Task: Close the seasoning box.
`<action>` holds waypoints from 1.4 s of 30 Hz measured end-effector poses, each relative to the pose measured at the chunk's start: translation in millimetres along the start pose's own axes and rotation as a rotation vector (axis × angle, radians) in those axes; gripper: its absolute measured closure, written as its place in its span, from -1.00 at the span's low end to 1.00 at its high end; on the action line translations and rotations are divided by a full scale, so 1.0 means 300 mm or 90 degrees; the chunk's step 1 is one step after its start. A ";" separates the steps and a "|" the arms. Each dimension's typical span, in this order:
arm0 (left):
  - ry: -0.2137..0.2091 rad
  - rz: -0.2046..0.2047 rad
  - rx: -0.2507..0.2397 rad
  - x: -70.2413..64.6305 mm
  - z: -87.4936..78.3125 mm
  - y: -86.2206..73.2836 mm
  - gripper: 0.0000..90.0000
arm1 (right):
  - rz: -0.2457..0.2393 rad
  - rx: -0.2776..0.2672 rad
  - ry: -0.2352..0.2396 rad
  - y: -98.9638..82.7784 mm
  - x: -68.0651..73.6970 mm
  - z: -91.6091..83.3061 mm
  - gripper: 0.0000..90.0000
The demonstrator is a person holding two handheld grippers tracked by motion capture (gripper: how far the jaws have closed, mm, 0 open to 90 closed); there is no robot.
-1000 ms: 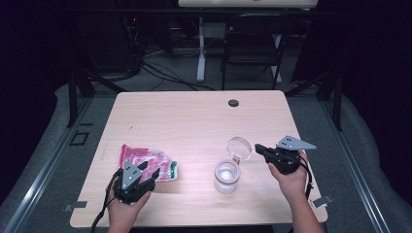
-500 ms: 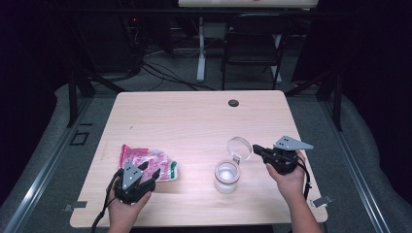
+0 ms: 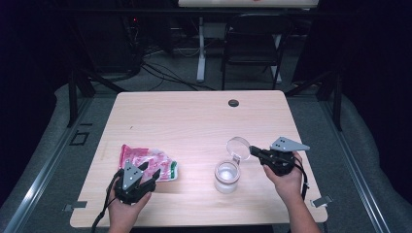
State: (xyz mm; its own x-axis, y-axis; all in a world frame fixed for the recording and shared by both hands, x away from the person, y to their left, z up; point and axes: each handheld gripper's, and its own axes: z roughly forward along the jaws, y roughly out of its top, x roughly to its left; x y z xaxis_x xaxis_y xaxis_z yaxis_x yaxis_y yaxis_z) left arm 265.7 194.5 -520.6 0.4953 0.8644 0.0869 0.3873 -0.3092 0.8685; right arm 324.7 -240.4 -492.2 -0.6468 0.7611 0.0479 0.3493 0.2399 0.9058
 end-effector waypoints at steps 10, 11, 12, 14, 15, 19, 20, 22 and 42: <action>-0.001 0.002 0.002 -0.001 0.004 0.000 0.09 | -0.010 -0.009 0.023 0.007 0.036 -0.007 1.00; -0.001 0.002 0.001 -0.001 0.005 0.000 0.09 | -0.011 -0.009 0.023 0.007 0.040 -0.007 1.00; -0.002 0.002 0.002 -0.001 0.005 0.000 0.09 | -0.011 -0.011 0.029 0.007 0.043 -0.006 1.00; -0.001 0.003 0.002 -0.001 0.006 0.001 0.09 | -0.013 -0.008 0.038 0.006 0.052 -0.003 1.00; -0.002 0.001 0.002 -0.001 0.007 0.001 0.09 | -0.017 -0.003 0.041 0.005 0.058 0.001 0.99; -0.005 0.000 0.001 -0.001 0.011 0.004 0.09 | -0.035 0.010 0.054 0.001 0.088 0.019 0.99; -0.005 0.003 0.002 -0.001 0.012 0.004 0.09 | -0.041 0.016 0.055 -0.001 0.095 0.022 0.99; -0.007 0.003 0.000 -0.001 0.014 0.005 0.09 | -0.046 0.020 0.059 -0.004 0.107 0.028 0.99; -0.016 0.003 -0.002 0.001 0.044 0.019 0.09 | -0.069 0.021 0.075 -0.017 0.151 0.007 0.91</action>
State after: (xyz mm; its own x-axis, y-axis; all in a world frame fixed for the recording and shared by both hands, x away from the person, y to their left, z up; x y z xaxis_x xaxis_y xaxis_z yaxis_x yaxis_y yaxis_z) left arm 278.4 187.8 -522.1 0.5169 0.8523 0.0792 0.3827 -0.3129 0.8693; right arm 295.1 -205.7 -495.7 -0.7559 0.6547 0.0012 0.2943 0.3382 0.8939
